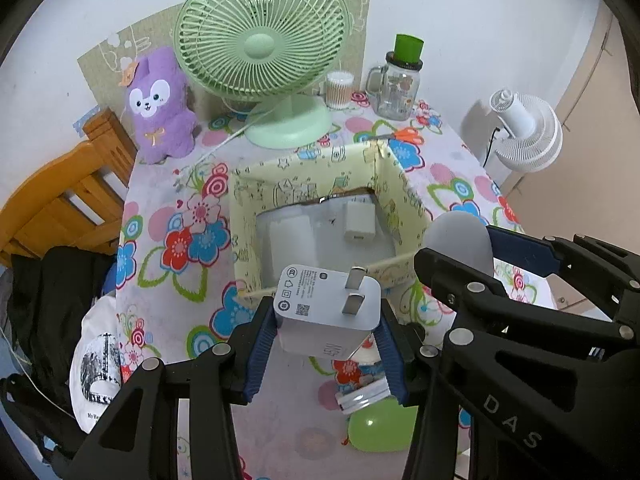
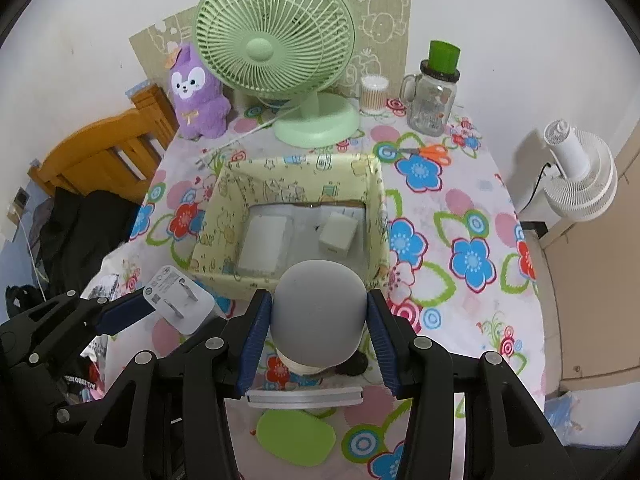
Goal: Organize rigid objects
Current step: 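Carry the plug charger over the box with the left gripper while the right gripper carries the white ball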
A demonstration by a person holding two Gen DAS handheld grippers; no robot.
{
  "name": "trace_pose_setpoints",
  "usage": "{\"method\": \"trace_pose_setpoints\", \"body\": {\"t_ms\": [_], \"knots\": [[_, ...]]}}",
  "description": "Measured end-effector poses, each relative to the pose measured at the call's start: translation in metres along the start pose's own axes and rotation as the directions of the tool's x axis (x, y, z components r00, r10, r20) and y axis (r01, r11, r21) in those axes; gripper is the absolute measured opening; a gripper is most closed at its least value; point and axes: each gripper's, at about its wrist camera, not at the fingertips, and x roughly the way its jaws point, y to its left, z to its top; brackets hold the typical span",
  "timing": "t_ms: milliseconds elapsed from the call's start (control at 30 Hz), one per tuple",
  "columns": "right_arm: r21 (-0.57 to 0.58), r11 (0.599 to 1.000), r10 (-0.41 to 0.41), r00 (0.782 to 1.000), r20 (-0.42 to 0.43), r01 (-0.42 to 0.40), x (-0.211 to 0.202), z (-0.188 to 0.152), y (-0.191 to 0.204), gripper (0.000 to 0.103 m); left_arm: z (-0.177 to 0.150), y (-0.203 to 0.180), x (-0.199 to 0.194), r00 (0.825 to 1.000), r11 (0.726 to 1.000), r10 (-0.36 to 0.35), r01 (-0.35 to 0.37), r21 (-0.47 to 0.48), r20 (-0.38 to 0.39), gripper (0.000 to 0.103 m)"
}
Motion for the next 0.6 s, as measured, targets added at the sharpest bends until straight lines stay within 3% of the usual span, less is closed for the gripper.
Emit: {"method": "trace_pose_setpoints", "body": {"t_ms": [600], "knots": [[-0.001,1.000,0.010,1.000,-0.014,-0.010,0.025,0.037,-0.014,0.051,0.038,-0.001,0.033,1.000,1.000,-0.027,0.027,-0.007,-0.010,0.050]]}}
